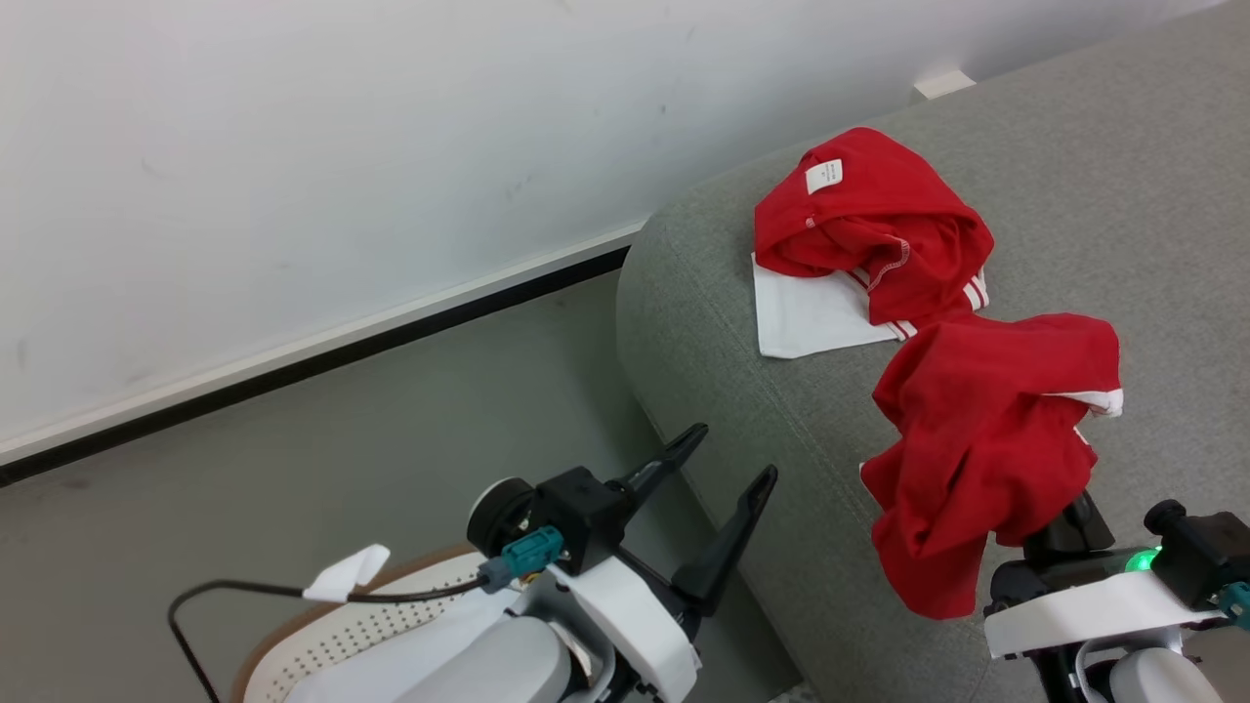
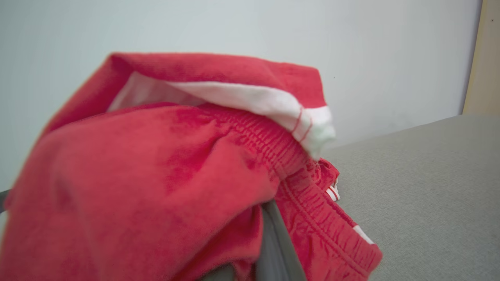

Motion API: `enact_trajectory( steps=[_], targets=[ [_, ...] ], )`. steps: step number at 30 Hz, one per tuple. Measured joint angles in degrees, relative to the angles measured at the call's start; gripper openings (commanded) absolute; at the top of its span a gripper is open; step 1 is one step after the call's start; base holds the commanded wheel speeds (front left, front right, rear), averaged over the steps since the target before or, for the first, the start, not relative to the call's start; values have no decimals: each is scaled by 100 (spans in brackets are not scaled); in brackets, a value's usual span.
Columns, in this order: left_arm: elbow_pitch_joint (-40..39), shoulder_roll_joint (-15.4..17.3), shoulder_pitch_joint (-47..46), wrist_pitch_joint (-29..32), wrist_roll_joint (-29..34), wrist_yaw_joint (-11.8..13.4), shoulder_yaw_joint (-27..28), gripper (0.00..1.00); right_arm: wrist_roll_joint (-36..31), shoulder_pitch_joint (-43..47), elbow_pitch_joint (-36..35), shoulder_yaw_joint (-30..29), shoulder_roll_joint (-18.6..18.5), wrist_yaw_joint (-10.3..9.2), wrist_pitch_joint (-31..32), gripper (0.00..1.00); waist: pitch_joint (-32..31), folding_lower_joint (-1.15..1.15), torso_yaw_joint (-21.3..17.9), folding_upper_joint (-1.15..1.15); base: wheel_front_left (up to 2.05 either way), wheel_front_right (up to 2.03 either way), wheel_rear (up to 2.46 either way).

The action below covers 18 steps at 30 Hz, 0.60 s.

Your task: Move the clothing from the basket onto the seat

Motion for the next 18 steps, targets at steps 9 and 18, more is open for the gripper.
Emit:
enact_trajectory(
  steps=[9, 18],
  targets=[
    [24, -36, -244, 15, 119, -47, -94, 100, -22, -158, -116, -369, -149, 0, 0, 0, 302, 0, 198, 0, 0, 0, 0],
    [31, 76, -481, 69, 249, -49, -108, 100, -181, -993, 78, -770, -1138, 0, 42, 0, 897, 1, 570, 0, 0, 0, 0]
  ],
)
